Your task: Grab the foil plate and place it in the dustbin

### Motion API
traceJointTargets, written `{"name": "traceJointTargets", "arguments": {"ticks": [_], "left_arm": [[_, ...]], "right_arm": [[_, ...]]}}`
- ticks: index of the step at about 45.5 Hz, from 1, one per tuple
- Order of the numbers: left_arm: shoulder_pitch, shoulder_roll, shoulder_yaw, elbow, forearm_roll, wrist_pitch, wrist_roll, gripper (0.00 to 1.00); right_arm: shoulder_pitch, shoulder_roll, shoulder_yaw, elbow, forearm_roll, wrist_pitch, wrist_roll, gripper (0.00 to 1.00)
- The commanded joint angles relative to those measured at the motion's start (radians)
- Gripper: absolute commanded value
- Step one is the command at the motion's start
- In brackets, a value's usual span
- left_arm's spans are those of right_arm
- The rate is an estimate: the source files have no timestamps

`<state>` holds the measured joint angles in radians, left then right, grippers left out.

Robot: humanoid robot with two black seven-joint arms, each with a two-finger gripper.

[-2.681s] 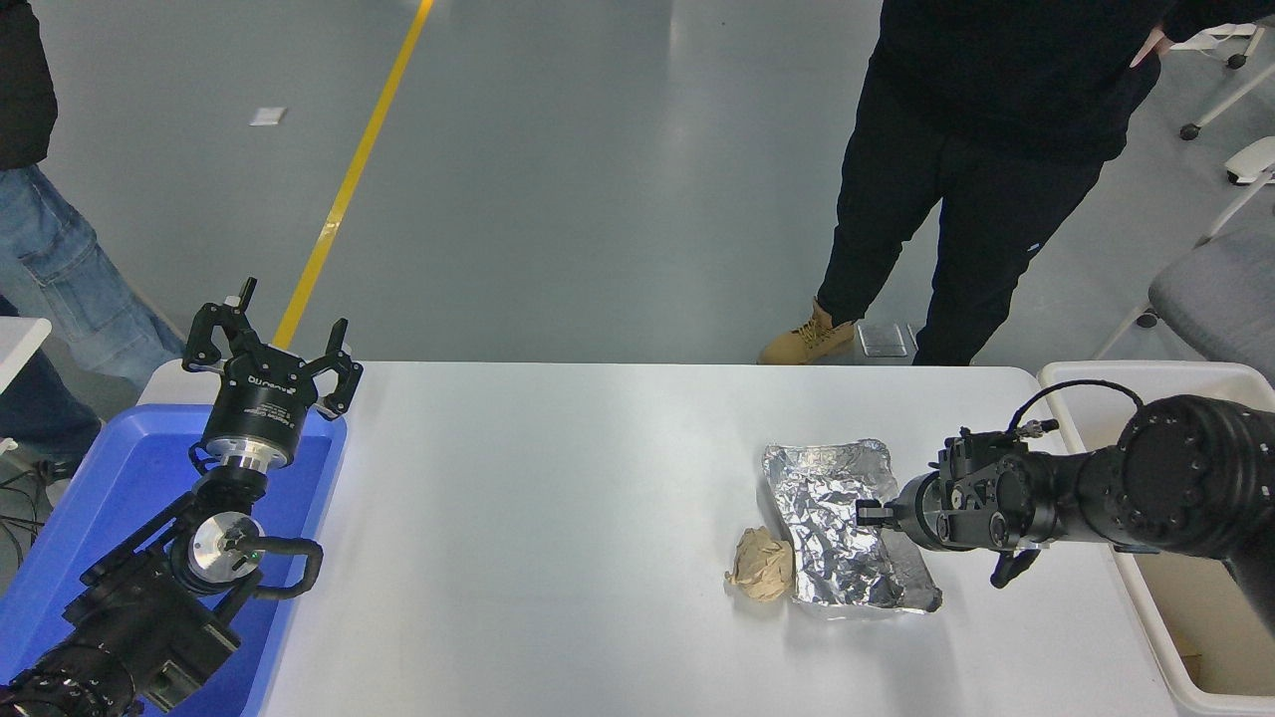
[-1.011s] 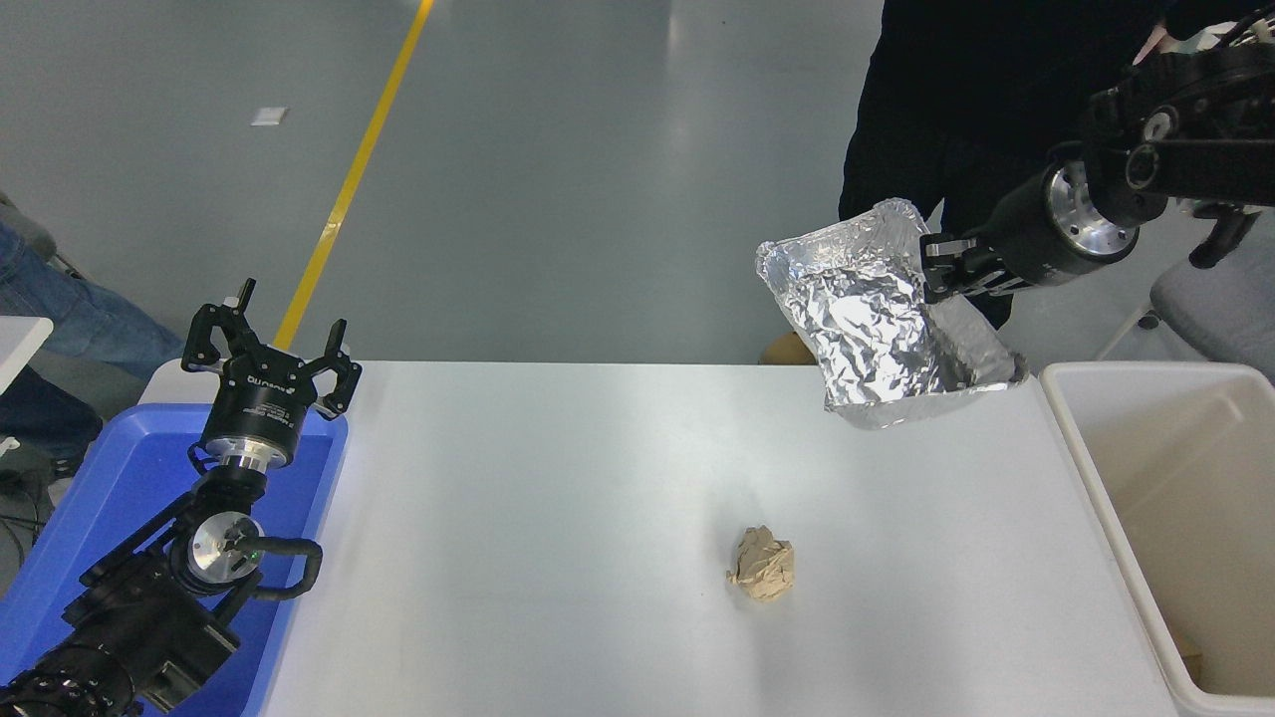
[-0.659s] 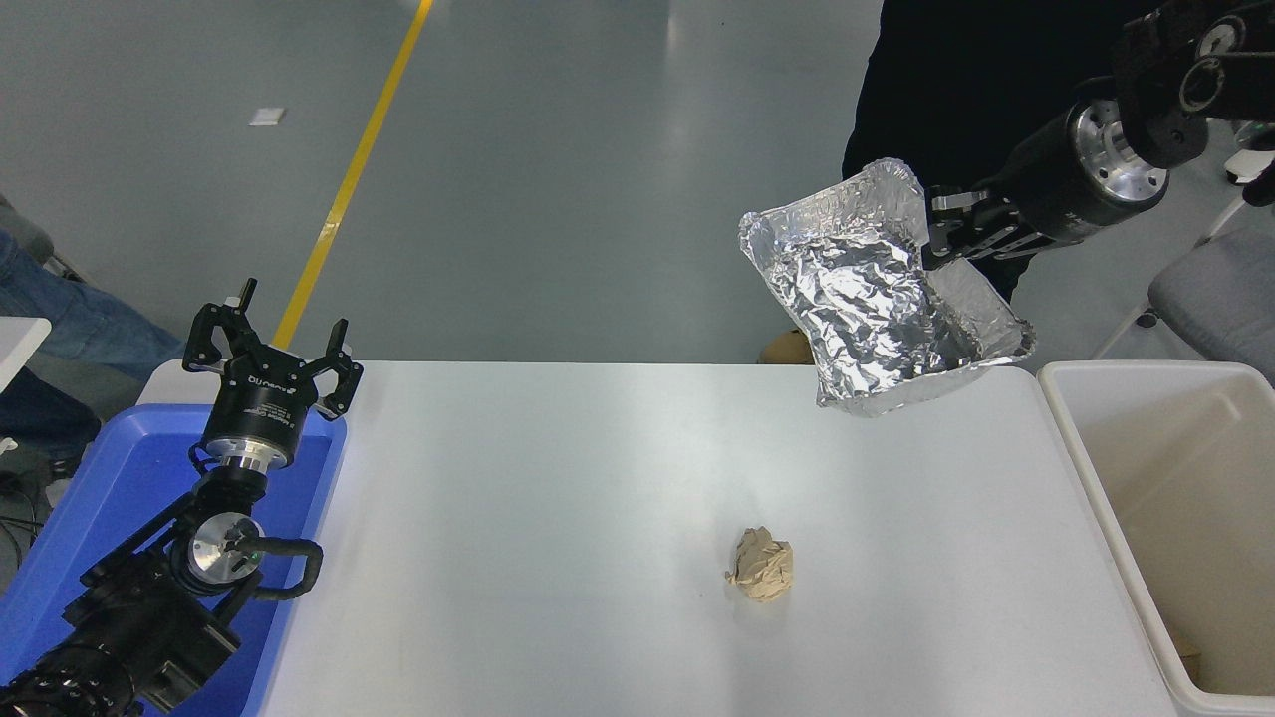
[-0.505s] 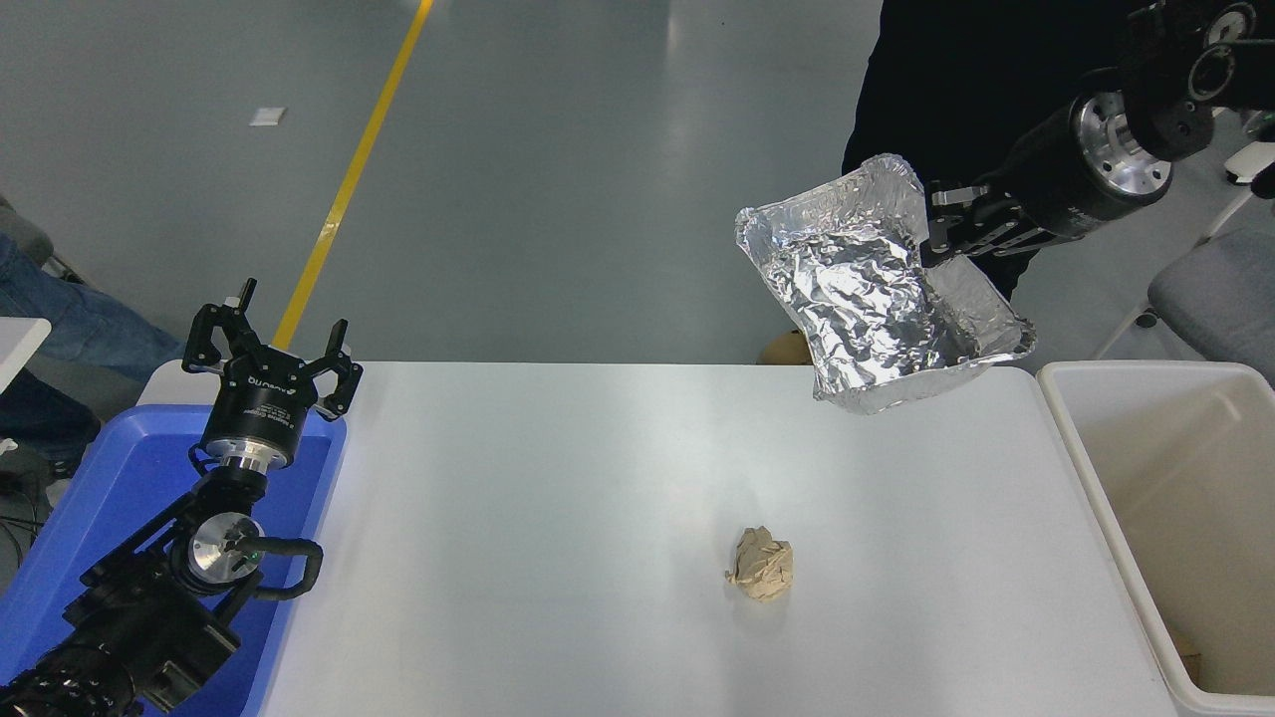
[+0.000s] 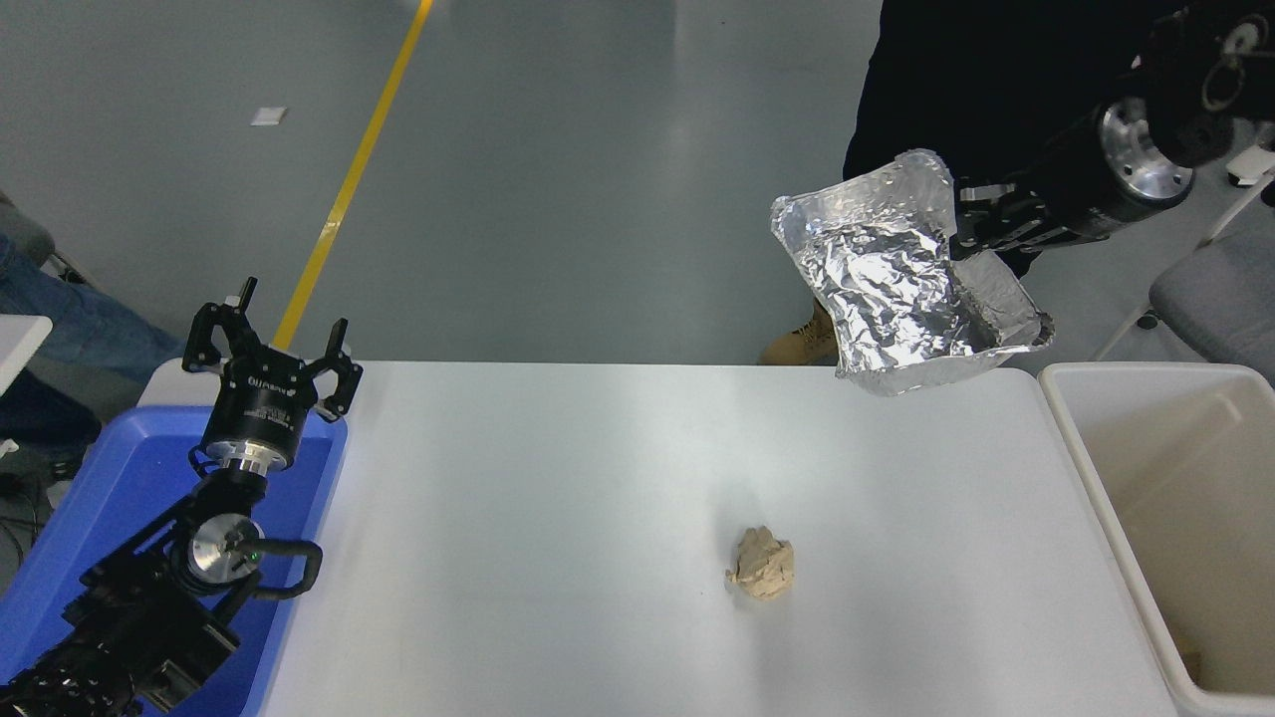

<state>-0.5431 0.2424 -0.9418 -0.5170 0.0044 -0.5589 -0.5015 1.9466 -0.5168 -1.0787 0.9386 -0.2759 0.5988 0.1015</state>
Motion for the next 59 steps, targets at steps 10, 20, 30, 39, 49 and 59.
{"name": "traceJointTargets", "arguments": {"ticks": [10,20,30,39,49,59], "left_arm": [[0.000,0.000,0.000,0.000,0.000,0.001,0.000,0.98],[0.000,0.000,0.000,0.000,0.000,0.001,0.000,0.98],[-0.001,0.000,0.000,0.000,0.000,0.001,0.000,0.98],[-0.001,0.000,0.000,0.000,0.000,-0.001,0.000,0.98],[0.000,0.000,0.000,0.000,0.000,-0.001,0.000,0.98],[0.000,0.000,0.000,0.000,0.000,-0.001,0.000,0.98]], "right_arm": [[-0.388,-0.160,0.002,-0.386,0.017,-0.137,-0.002,0.00],[-0.531,-0.198,0.005,-0.415,0.018,-0.280,-0.009,0.00],[-0.741,-0.187,0.034,-0.524,0.148,-0.419,-0.013,0.00],[-0.893,-0.137,0.046,-0.592,0.260,-0.528,-0.014,0.00],[-1.064,-0.108,0.173,-0.687,0.290,-0.597,-0.013,0.00],[-1.196,-0.060,0.335,-0.721,0.290,-0.666,-0.013,0.00]]}}
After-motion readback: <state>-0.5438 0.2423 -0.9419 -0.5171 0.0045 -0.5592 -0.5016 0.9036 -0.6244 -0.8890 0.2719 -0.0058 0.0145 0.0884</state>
